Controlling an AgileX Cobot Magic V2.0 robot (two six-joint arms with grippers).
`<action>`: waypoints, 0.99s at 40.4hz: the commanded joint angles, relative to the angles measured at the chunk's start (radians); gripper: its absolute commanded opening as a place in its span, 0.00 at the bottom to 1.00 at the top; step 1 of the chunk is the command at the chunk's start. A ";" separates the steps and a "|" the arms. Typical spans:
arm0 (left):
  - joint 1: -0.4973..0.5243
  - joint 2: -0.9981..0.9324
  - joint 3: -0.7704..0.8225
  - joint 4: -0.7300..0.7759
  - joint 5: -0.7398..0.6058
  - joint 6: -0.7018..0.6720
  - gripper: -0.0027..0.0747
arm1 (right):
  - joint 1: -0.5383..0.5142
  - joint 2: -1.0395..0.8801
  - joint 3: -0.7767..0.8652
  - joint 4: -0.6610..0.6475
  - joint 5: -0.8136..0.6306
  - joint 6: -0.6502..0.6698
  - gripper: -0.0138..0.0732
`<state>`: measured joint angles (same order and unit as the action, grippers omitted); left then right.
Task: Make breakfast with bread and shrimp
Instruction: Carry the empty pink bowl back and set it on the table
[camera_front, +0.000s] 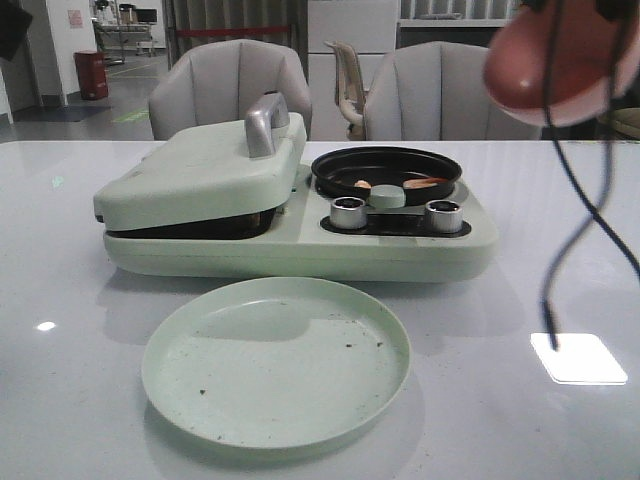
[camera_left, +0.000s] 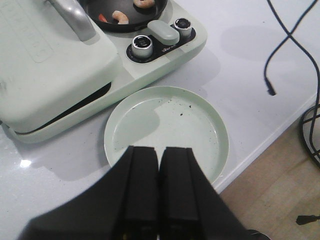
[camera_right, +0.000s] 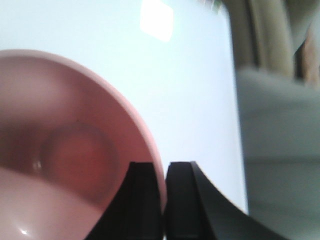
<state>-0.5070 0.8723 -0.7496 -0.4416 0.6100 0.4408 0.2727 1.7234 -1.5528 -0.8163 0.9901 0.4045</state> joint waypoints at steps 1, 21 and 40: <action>-0.005 -0.006 -0.026 -0.021 -0.063 0.003 0.18 | -0.107 -0.126 0.127 0.153 -0.084 -0.083 0.21; -0.005 -0.005 -0.026 -0.021 -0.063 0.003 0.18 | -0.552 -0.121 0.546 1.042 -0.319 -0.614 0.21; -0.005 -0.005 -0.026 -0.021 -0.063 0.003 0.18 | -0.543 -0.160 0.546 1.043 -0.336 -0.615 0.65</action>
<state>-0.5070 0.8733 -0.7496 -0.4401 0.6116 0.4408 -0.2730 1.6609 -0.9846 0.2096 0.6750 -0.1974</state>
